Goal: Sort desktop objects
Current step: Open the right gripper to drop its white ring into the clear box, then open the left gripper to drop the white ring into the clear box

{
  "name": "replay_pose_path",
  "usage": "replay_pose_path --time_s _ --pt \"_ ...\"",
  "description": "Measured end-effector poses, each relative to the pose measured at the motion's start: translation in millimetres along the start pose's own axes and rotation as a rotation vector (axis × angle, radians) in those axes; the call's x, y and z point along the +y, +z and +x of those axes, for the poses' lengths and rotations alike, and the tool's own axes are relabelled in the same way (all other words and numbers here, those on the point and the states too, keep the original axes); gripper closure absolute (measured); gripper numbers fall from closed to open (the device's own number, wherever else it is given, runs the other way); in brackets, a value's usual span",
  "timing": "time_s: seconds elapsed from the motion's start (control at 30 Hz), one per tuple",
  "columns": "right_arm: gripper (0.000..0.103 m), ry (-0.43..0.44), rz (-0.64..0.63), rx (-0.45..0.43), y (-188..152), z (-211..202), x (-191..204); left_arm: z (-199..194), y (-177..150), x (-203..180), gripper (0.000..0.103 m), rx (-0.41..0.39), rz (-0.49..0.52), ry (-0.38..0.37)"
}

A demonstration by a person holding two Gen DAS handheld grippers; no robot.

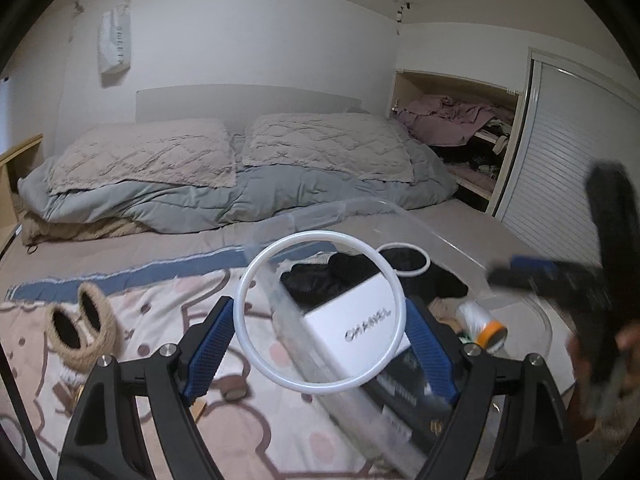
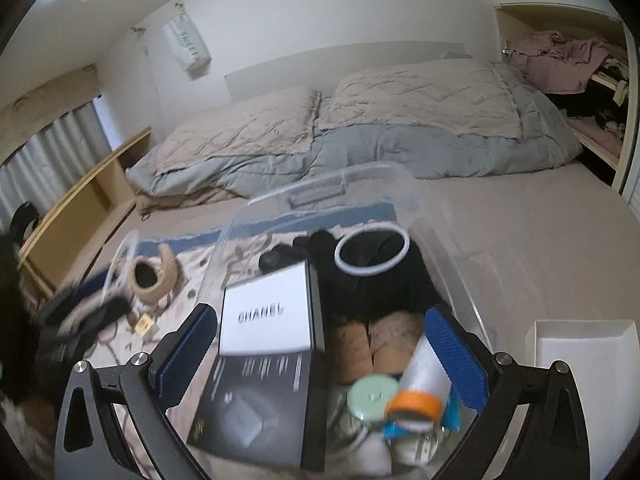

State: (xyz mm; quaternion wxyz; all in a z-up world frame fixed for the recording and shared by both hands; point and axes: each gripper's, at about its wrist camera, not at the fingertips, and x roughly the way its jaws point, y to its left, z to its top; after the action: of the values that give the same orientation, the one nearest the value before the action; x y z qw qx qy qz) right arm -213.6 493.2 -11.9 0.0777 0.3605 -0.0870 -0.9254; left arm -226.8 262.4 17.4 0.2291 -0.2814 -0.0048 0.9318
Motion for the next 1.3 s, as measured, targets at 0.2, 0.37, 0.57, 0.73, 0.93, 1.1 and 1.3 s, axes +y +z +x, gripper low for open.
replay_pose_path --time_s 0.2,0.37,0.57,0.73,0.93,1.1,1.3 --pt "0.0 0.021 -0.061 0.005 -20.3 -10.9 11.3 42.8 22.0 -7.0 0.019 0.033 0.003 0.011" --pt "0.0 0.047 -0.099 -0.006 -28.2 -16.4 16.9 77.6 33.9 -4.5 0.019 0.077 -0.042 0.005" --pt "0.0 0.079 -0.118 0.002 -34.4 -14.4 15.1 111.3 45.6 -6.4 0.019 0.118 -0.071 0.003" --pt "0.0 0.083 -0.117 0.016 -35.5 -8.2 12.9 131.9 50.4 -7.2 0.019 0.151 -0.079 0.017" --pt "0.0 0.084 -0.115 0.006 -32.8 -6.6 12.0 151.2 58.8 0.1 0.007 0.193 -0.139 -0.03" --pt "0.0 0.077 -0.103 0.001 -30.3 -4.1 10.3 151.9 54.5 1.2 0.0 0.213 -0.16 -0.033" --pt "0.0 0.055 -0.104 -0.004 -26.3 -5.9 11.7 144.6 50.3 -4.4 0.0 0.212 -0.112 -0.025"
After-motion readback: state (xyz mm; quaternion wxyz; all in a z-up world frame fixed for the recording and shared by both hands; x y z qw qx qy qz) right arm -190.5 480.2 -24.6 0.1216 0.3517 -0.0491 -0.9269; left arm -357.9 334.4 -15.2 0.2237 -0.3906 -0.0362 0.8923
